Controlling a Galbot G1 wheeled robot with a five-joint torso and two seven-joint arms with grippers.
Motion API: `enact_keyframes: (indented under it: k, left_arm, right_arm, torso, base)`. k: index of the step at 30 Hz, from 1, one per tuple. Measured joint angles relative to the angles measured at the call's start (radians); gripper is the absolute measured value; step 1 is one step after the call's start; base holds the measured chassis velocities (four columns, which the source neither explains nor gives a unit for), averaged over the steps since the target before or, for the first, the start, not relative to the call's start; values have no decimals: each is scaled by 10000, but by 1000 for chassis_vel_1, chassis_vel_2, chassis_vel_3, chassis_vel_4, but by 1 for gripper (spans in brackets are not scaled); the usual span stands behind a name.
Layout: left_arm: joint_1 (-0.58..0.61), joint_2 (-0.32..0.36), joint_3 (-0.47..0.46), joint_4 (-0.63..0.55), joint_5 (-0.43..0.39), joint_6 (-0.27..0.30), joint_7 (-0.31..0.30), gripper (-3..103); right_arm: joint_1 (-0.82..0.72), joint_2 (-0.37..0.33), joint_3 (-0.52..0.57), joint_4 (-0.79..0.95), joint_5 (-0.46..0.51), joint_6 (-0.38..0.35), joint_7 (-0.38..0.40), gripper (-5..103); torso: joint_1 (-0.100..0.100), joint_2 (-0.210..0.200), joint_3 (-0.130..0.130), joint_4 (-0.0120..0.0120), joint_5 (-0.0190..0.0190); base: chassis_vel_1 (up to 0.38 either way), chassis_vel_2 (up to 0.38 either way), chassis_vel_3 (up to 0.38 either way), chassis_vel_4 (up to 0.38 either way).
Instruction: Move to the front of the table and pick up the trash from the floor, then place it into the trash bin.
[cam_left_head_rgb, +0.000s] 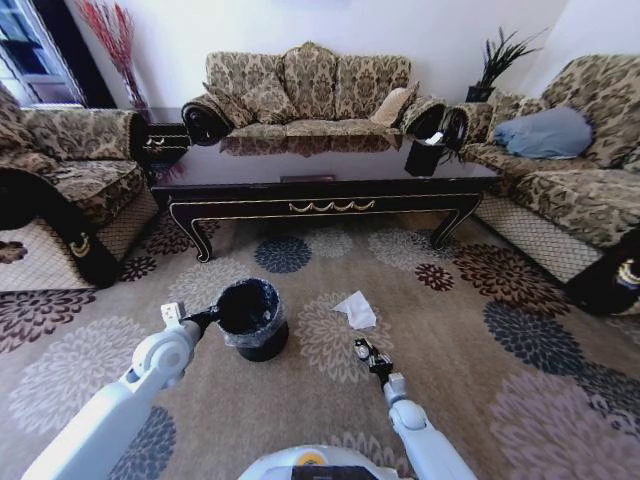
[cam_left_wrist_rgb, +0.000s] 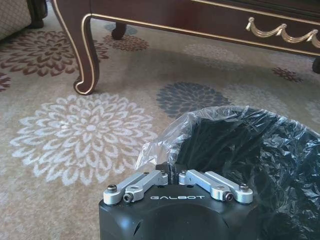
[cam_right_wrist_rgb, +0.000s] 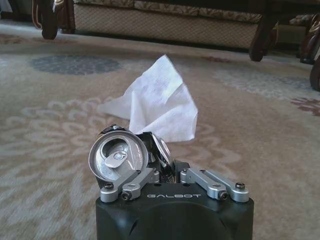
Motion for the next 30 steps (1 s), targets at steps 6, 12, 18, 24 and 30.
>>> enact_keyframes:
  k: [6,12,18,24,30]
  left_arm:
    - [-87,-22,381,-84,182,21,-13,4]
    - [-168,-244,980,-136,643,54,-13,4]
    - [-256,-490,1440,-170,899,159,10,4]
    - [-354,-929,2201,-409,1233,263,-105,4]
    - [-764,-1658,3205,-494,1585,487,-377,4]
  right_arm:
    - [-510,-198,276,985,244,-149,57,14]
    - [-1327,-481,837,2305,188,-214,198,14]
    - [-2129,-763,1415,3394,213,-306,292,14]
    - [-3058,-940,1995,5552,607,-599,414,14]
    - [-4088,-1013,2531,7631,376,-1027,624,14]
  torso:
    - [0,0,0,0,0]
    - [0,0,0,1,0]
    - [0,0,0,-1,1]
    - [0,0,0,2,1]
    - [0,1,-1,0,2]
  base:
    - [0,0,0,0]
    - [0,0,0,0]
    - [0,0,0,0]
    - [0,0,0,0]
    - [0,0,0,0]
